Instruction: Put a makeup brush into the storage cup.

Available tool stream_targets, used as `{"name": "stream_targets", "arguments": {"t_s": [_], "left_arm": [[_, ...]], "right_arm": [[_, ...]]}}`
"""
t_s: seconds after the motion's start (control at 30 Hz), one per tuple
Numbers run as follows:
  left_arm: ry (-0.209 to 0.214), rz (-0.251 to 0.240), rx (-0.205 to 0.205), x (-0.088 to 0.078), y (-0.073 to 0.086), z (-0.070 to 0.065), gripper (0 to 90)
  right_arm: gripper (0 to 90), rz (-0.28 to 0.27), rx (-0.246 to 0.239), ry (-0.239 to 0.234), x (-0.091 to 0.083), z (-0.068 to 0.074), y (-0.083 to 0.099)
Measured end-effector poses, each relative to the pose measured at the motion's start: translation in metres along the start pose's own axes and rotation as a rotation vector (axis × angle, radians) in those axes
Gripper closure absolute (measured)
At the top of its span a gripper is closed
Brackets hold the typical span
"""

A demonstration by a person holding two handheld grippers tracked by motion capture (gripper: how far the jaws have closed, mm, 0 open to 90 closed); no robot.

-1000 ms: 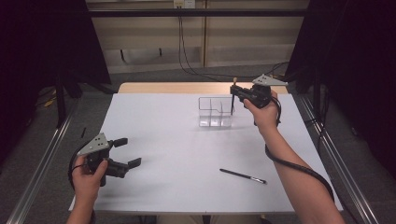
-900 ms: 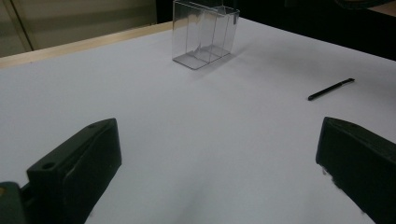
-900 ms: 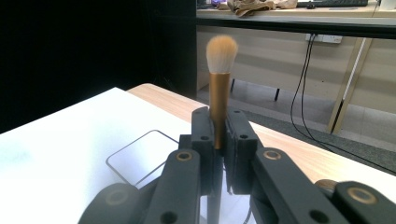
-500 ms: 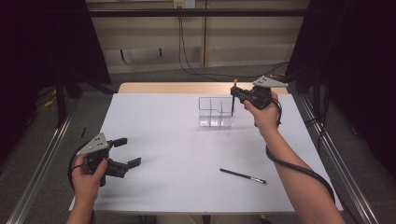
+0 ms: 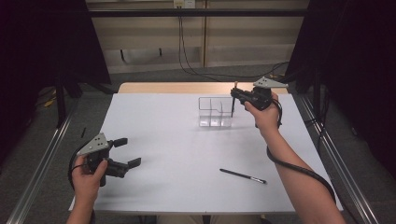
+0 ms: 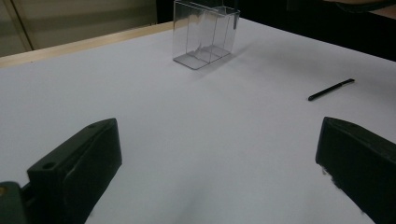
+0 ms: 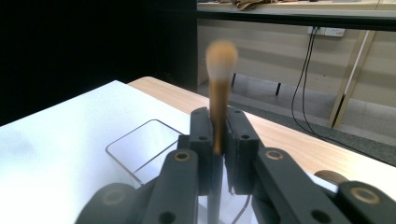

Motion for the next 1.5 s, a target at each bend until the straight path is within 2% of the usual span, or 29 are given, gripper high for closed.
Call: {"name": "stream_targets", "arguments": {"t_s": [0.1, 0.27, 0.43, 0.77, 0.97, 1.17, 1.2, 1.27, 1.5], "left_arm": [[0.003, -0.001, 0.001, 0.000, 0.000, 0.000, 0.3], [-0.001, -0.004, -0.003, 0.001, 0.000, 0.000, 0.3], [-0.001, -0.002, -0.005, 0.002, -0.001, -0.001, 0.3], [0.000, -0.012, -0.004, 0.003, -0.002, 0.000, 0.3], [0.003, -0.004, -0.003, 0.002, 0.000, 0.000, 0.3], [0.002, -0.013, -0.005, 0.001, -0.002, -0.002, 0.3], [-0.002, -0.012, -0.016, 0.001, -0.002, -0.003, 0.3], [-0.005, -0.007, -0.001, 0.000, -0.001, -0.001, 0.3], [-0.013, -0.004, -0.014, -0.003, 0.002, -0.001, 0.3]], "right_arm": [[67.7, -0.005, 0.022, -0.006, 0.000, 0.001, 0.000], [45.9, -0.015, 0.023, -0.008, -0.004, 0.004, -0.003], [27.2, -0.015, 0.022, -0.031, -0.007, 0.007, -0.004], [17.2, -0.016, -0.003, -0.047, -0.016, 0.015, 0.001], [15.5, -0.043, -0.001, -0.061, -0.026, 0.021, 0.003], [14.0, -0.040, -0.024, -0.079, -0.035, 0.031, 0.004], [13.6, -0.042, -0.027, -0.086, -0.037, 0.033, 0.004], [13.3, -0.042, -0.027, -0.092, -0.040, 0.035, 0.005], [12.5, -0.047, -0.028, -0.103, -0.049, 0.039, 0.009]]}}
Point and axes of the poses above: each handheld gripper's, and its own axes: x roughly forward along the jaws, y roughly out of its underside, z roughly to its left, the point moved 7 cm from there along x, roughly forward along the jaws, and after that the axes turned 15 degrees about -y, right-handed, at the moved point
